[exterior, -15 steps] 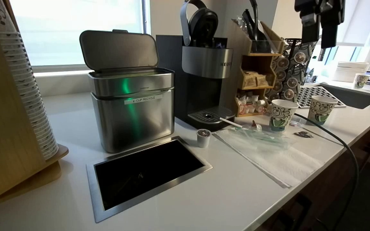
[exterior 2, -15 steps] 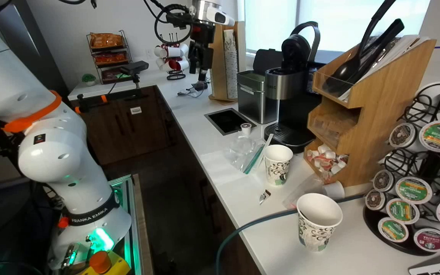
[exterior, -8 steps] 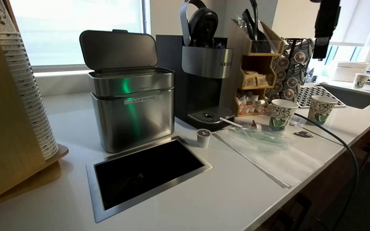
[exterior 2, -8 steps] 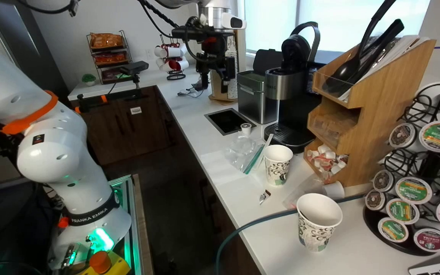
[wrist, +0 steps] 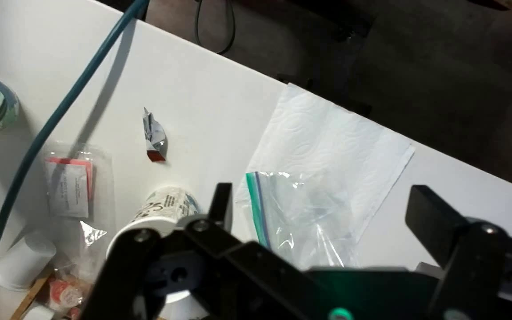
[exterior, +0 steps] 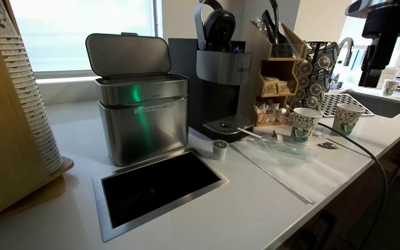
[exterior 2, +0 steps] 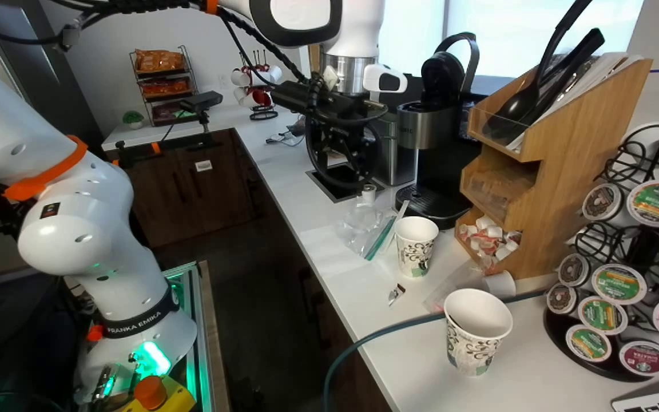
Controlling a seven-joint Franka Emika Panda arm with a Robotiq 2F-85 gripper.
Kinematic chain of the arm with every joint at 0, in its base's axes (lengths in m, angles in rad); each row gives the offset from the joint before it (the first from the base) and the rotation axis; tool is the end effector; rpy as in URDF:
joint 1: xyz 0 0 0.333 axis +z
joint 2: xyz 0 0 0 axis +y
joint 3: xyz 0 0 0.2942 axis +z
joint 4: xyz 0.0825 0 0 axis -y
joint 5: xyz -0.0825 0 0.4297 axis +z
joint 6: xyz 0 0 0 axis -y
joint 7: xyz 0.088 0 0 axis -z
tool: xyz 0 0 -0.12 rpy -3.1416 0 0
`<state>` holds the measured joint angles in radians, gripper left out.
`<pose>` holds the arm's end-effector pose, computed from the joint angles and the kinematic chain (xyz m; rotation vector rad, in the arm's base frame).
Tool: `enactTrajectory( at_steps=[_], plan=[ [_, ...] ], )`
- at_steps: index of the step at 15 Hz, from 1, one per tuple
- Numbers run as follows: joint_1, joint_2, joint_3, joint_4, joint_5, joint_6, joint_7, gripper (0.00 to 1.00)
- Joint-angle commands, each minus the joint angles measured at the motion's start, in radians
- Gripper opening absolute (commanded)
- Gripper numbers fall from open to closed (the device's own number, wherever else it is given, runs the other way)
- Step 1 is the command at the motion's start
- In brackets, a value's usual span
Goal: Put the wrapper in the bin
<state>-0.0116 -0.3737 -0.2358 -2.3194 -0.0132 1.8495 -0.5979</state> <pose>0.4616 -0.1181 0.4236 -2.9777 -0.5650 0.1018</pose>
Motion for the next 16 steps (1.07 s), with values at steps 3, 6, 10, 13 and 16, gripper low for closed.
enactTrajectory(
  at_steps=[3,6,10,13,16],
  plan=[
    [-0.014,0.011,0.019,0.002,0.006,0.001,-0.003,1.00],
    [-0.035,-0.024,0.002,-0.044,0.007,0.106,0.001,1.00],
    [-0.084,0.001,-0.067,-0.106,0.028,0.248,-0.034,1.00],
    [-0.123,0.010,-0.117,-0.159,0.023,0.349,-0.067,1.00],
    [-0.137,0.068,-0.129,-0.188,-0.001,0.476,-0.106,1.00]
  ],
)
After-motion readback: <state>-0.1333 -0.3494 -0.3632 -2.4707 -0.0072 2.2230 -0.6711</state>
